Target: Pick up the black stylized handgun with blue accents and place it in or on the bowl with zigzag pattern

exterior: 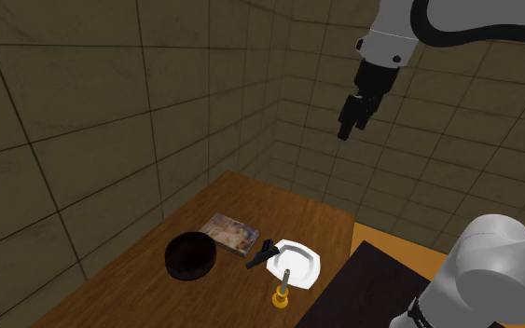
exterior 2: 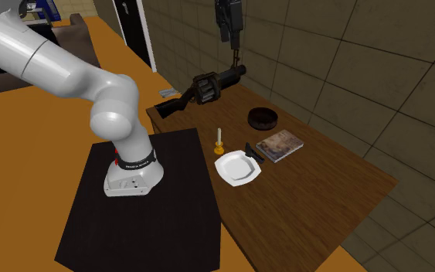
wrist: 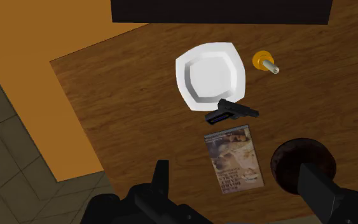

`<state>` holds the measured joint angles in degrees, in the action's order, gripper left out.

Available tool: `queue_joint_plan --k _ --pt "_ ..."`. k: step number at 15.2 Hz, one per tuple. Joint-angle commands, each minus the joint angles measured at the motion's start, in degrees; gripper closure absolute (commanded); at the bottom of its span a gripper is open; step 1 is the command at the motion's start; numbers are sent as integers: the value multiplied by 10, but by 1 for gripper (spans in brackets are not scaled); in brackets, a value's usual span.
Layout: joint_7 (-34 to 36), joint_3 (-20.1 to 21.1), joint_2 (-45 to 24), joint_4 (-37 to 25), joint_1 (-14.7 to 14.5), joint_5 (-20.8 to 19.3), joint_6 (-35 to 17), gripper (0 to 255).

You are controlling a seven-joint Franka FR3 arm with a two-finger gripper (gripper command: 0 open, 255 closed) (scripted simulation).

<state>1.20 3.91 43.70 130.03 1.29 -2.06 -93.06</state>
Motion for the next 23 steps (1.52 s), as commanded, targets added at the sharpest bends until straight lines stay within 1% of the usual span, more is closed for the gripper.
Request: queue_joint_plan --k 1,6,12,17,23 --pt "0 0 0 0 0 0 0 0" --pt "68 21 -66 32 17 14 -67 0" --pt "148 43 -165 50 36 25 -147 0" --pt "213 56 -260 49 50 30 -210 0" --pt "288 62 -384 28 63 31 -279 0"
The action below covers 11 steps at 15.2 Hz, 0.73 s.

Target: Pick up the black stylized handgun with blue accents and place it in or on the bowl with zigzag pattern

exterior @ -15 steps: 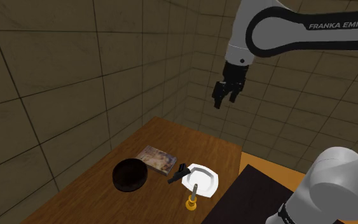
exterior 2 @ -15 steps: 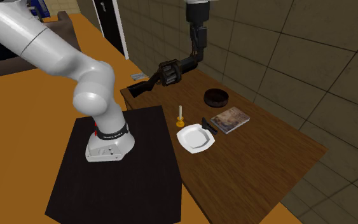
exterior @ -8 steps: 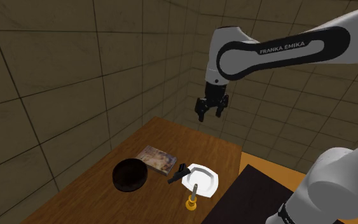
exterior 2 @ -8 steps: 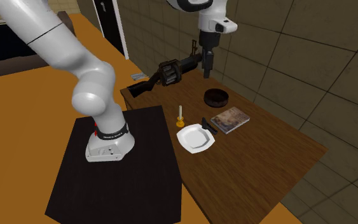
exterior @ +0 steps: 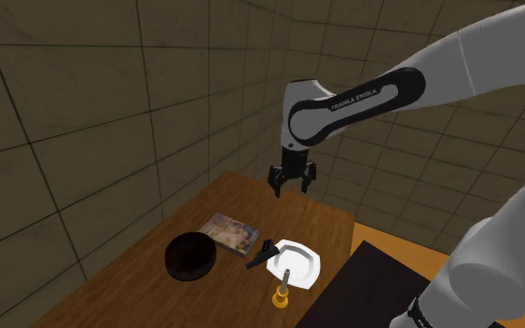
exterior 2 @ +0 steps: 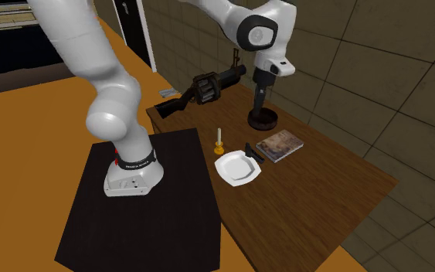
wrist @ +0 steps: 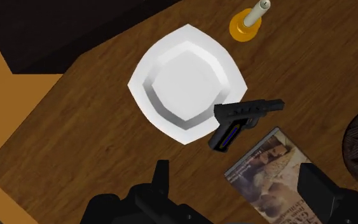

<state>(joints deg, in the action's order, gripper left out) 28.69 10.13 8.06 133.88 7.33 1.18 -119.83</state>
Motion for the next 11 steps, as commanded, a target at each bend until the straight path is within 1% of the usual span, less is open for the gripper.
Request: queue_joint_plan --k 1,11 --pt "25 0 -49 -16 4 -2 -22 0" --pt "126 -16 -267 -96 9 7 -107 0"
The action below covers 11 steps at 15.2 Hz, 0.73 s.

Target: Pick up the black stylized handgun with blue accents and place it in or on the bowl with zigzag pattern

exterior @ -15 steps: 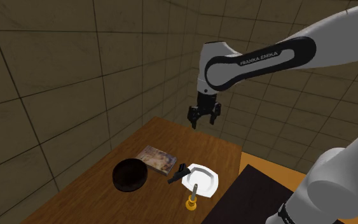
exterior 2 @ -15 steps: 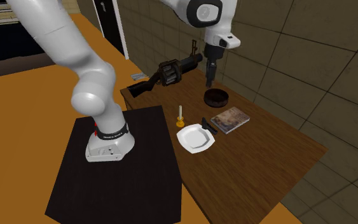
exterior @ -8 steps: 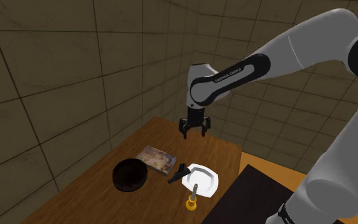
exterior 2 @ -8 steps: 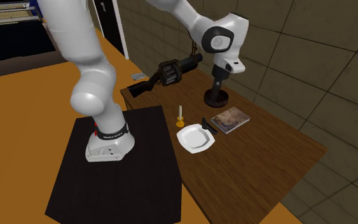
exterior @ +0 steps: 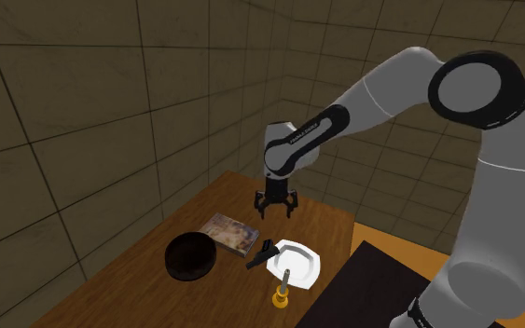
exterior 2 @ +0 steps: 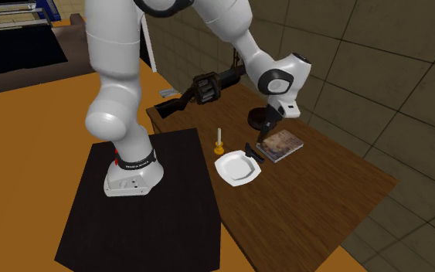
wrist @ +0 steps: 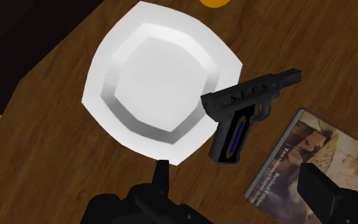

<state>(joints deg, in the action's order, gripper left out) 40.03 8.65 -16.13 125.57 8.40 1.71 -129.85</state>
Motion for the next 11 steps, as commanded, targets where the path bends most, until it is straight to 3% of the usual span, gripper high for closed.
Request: queue_joint_plan --k 1,7,11 --pt "20 -4 -47 -24 -2 5 -13 0" --pt "61 -17 -177 -97 0 27 -43 0" --pt "63 -18 -200 -98 -2 29 -64 0"
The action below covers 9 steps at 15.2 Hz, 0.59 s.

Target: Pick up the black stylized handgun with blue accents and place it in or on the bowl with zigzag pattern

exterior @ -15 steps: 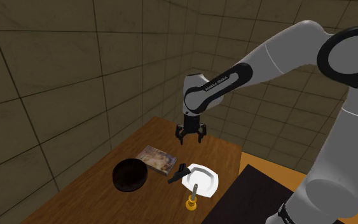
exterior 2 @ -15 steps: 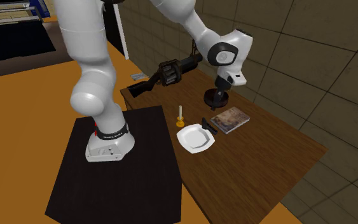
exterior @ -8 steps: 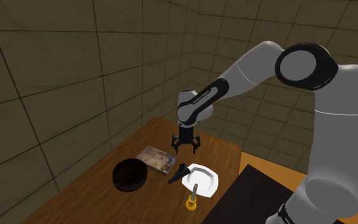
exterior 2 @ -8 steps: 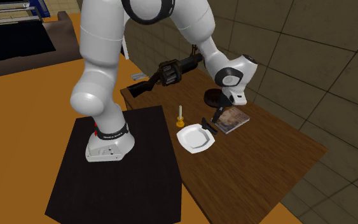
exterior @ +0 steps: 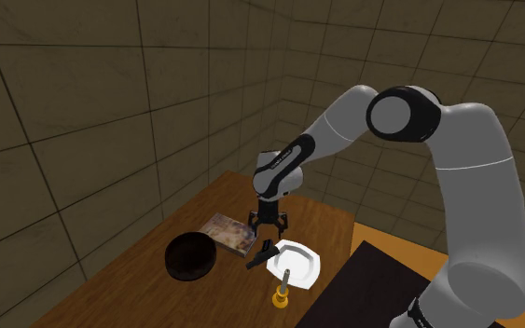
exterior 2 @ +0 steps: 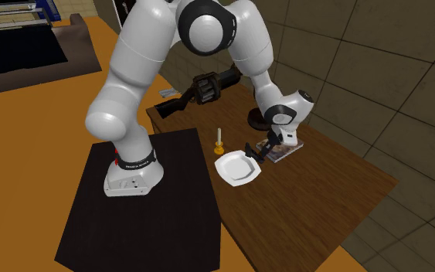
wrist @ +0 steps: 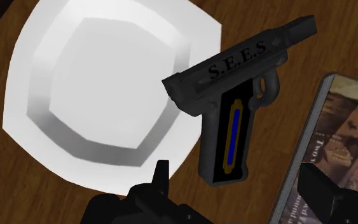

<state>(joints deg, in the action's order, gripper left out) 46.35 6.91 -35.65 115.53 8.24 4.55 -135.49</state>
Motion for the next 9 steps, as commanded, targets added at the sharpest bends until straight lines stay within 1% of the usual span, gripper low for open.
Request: queue_joint_plan --k 1,4,9 --pt "0 0 -10 4 -1 1 -13 0" --pt "0 0 -29 6 -3 0 -36 0" --pt "0 0 -29 6 -3 0 -36 0"
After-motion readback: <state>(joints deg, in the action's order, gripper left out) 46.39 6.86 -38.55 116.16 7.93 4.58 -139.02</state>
